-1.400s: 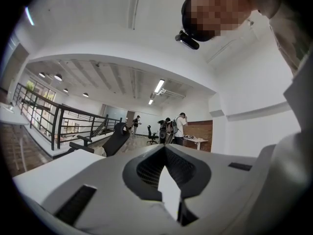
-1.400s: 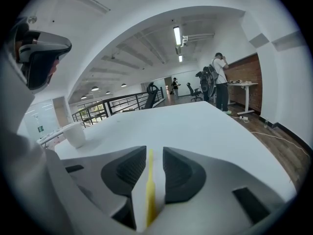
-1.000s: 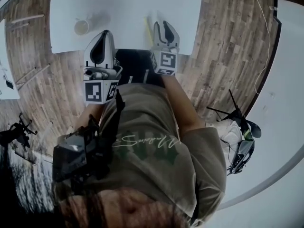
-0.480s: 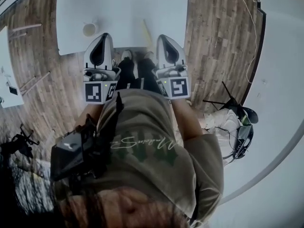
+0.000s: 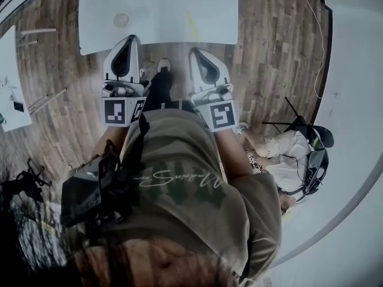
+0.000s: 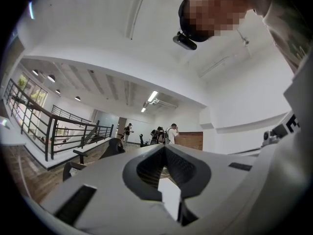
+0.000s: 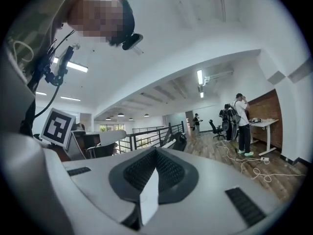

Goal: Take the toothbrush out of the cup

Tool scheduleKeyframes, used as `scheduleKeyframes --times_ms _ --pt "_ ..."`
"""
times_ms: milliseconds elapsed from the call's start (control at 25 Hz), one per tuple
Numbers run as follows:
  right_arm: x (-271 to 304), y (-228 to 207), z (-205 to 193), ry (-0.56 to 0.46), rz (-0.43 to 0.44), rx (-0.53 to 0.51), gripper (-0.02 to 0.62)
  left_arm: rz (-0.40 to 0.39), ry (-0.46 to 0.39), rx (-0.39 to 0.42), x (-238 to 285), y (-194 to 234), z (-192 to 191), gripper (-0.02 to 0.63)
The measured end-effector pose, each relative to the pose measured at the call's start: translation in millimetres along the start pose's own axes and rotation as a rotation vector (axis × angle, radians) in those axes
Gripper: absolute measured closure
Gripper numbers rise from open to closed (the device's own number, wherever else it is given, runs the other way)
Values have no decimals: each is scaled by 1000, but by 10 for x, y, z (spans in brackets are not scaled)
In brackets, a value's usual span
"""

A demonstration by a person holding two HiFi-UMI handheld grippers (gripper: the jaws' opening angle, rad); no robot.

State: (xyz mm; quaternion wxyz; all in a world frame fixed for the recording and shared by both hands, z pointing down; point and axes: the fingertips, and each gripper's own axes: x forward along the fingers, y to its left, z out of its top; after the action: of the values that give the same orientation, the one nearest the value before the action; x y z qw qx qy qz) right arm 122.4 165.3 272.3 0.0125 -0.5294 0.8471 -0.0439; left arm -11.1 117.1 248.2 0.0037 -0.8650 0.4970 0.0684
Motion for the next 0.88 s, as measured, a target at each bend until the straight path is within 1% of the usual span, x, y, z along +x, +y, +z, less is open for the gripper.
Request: scheduleKeyframes --times_ms 80,200,280,360,480,560,680,760,880 --pt "-7 92 -49 -10 23 17 607 23 3 7 -111 58 -29 595" --pt "38 113 -148 -37 32 54 609 72 16 7 -228 170 -130 595" --pt "-25 217 -214 -32 57 83 609 108 26 6 -419 169 -162 595" --pt "-309 423 -205 -43 77 98 609 135 33 14 -797 20 -139 595" --pt "-1071 901 -101 -78 78 118 609 155 36 15 -1601 -375 -29 595" --pt "-1471 1204 -41 -93 65 111 609 162 37 -9 -2051 -550 52 595" --pt "-1758 1499 11 -109 17 98 609 151 27 -6 -2436 -644 177 595" --pt "-1872 1664 40 -115 -5 85 611 132 11 21 -2610 -672 259 595" --pt "-1966 1950 92 -121 -18 50 612 98 -18 86 -2865 -681 372 595"
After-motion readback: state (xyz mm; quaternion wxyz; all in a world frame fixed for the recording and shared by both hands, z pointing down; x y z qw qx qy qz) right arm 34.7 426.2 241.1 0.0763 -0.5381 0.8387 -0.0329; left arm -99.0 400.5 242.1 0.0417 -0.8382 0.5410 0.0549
